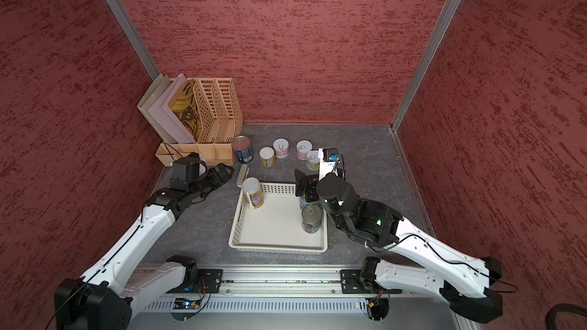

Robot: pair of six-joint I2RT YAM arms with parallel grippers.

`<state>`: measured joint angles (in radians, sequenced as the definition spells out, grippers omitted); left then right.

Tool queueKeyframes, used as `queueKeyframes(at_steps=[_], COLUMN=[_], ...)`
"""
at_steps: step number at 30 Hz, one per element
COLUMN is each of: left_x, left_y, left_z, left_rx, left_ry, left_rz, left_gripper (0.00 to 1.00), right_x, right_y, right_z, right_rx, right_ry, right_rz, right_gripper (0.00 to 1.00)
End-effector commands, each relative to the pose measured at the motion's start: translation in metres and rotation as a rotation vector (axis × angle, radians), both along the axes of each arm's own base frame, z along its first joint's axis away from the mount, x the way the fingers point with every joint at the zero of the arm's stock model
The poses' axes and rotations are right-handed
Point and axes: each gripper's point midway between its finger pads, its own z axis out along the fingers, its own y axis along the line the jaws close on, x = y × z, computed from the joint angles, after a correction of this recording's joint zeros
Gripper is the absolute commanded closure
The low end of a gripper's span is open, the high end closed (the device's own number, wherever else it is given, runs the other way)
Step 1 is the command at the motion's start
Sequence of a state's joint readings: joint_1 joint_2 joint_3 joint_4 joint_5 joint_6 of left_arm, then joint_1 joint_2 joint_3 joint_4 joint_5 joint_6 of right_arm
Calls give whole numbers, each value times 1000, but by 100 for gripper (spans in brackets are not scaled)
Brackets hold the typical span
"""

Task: Put the canned food in the basket
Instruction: Place the canned food in the basket, then pick up the canned food from the center of the board.

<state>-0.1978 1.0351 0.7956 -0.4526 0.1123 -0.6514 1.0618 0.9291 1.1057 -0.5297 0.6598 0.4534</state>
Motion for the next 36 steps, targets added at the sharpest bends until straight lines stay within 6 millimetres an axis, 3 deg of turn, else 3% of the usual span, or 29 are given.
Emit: queueKeyframes(at_steps=[1,7,13,19,27,36], left_x=[17,39,64,92,131,158], left_y=[4,3,-9,-24,-23,-17], left_z=[20,39,60,43,15,-27], left_rx=[78,145,186,240,381,473], left_ry=[-70,-46,-73,-2,111,248], left_rz=[21,56,62,35,48,74], left_gripper=[0,0,0,0,0,0], right_x=[15,35,43,45,44,44], right_y=[-7,-37,-39,-36,-34,-31], right_z=[-7,-46,-67,-73,-75,-76], right_rx=[-25,-65,-60,-65,-63,-62], right_ry=[-69,-10,23,53,64,73], right_rz=[-70,-188,-196,-190,-183,-170], right_gripper=[2,2,1,2,2,2])
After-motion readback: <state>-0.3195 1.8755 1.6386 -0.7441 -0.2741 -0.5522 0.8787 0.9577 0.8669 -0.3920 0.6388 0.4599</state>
